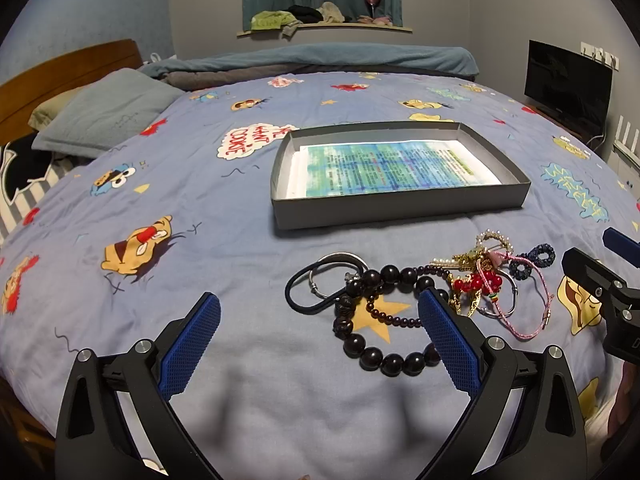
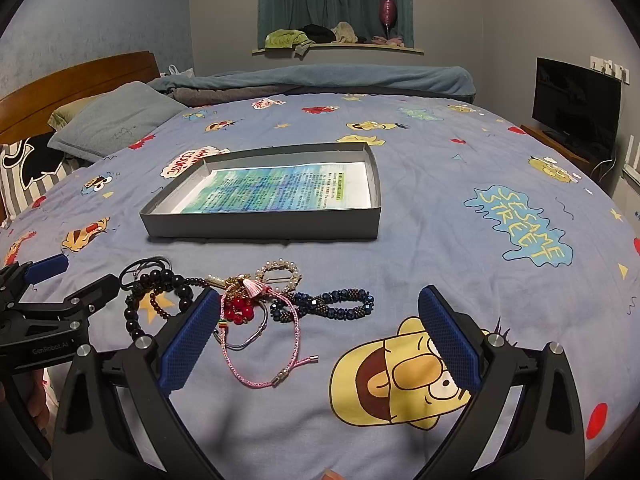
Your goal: Organize jewelry
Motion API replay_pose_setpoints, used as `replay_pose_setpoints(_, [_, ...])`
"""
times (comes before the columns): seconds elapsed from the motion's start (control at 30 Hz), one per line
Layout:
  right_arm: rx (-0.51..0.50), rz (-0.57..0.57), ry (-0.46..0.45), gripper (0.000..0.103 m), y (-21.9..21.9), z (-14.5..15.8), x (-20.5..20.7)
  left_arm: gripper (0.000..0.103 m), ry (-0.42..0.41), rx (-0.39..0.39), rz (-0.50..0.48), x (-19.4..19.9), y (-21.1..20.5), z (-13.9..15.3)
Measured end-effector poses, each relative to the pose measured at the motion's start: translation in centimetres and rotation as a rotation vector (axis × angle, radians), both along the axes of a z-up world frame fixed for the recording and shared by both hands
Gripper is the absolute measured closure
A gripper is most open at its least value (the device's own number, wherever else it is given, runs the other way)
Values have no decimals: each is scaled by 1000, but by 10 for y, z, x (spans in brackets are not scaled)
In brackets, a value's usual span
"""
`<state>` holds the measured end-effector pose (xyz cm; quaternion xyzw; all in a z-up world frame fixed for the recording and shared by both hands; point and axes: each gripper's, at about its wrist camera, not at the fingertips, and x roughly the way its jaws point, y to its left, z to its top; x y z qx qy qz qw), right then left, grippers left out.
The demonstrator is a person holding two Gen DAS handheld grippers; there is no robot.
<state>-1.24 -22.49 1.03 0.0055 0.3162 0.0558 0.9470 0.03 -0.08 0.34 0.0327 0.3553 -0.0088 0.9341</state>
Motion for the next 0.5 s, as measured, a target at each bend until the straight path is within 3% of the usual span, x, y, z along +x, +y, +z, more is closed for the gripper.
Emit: replay_pose_setpoints(0.5, [-28, -27, 10, 5, -13, -4, 7, 5, 28, -5, 8, 10, 17, -12])
